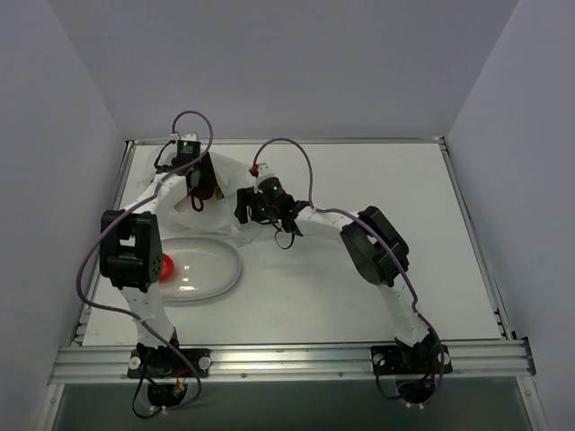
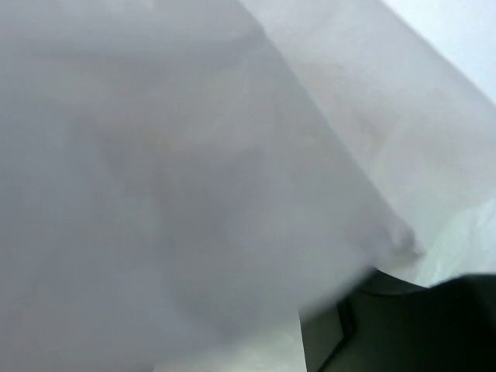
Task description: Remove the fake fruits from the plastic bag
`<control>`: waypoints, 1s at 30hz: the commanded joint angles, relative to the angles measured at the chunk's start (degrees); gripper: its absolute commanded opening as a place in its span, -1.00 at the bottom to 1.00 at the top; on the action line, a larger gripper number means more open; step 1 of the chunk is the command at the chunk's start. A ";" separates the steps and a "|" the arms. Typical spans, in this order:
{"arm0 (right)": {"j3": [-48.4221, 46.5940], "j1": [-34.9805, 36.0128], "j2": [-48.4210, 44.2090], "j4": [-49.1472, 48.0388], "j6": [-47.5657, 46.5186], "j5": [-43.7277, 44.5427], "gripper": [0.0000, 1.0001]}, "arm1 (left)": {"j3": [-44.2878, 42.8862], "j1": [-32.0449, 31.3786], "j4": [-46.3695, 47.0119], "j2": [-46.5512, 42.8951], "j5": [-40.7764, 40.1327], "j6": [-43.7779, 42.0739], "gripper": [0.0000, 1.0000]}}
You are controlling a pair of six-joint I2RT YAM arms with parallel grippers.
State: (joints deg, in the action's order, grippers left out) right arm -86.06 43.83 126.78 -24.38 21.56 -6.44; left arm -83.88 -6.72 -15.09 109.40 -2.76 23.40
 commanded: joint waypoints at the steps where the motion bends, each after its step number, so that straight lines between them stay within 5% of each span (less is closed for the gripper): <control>1: -1.92 0.02 -3.29 -2.25 0.85 -1.03 0.43 | 0.38 0.30 -0.11 -7.53 0.56 -1.69 -0.95; 5: 1.07 1.25 -8.46 -1.90 -0.72 3.17 0.61 | 0.38 0.31 -2.39 -9.21 0.83 -2.30 -0.95; 20: -3.05 4.59 -4.88 2.49 -2.84 8.44 0.39 | 14.86 -0.57 -6.26 -29.85 9.09 3.76 -0.95; 24: -5.34 3.98 -3.82 3.73 -4.51 12.41 -0.12 | 21.97 -1.45 -8.63 -37.06 7.95 6.56 -0.95; 25: -5.61 3.89 -3.91 3.64 -4.86 13.46 -0.46 | 23.13 -1.71 -10.29 -39.51 6.99 6.92 -0.95; 28: -7.80 3.72 -4.00 4.25 -7.05 16.01 -0.96 | 27.79 -2.85 -14.34 -43.82 4.27 8.06 -0.95; 30: -9.20 3.80 -4.00 5.48 -8.81 17.24 -1.00 | 30.51 -3.82 -15.75 -45.41 3.91 8.85 -0.95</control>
State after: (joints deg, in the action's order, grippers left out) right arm -90.89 47.97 123.50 -19.20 16.12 5.89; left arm -54.98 -9.41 -25.76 66.39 3.33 29.67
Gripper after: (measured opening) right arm 0.009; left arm 0.541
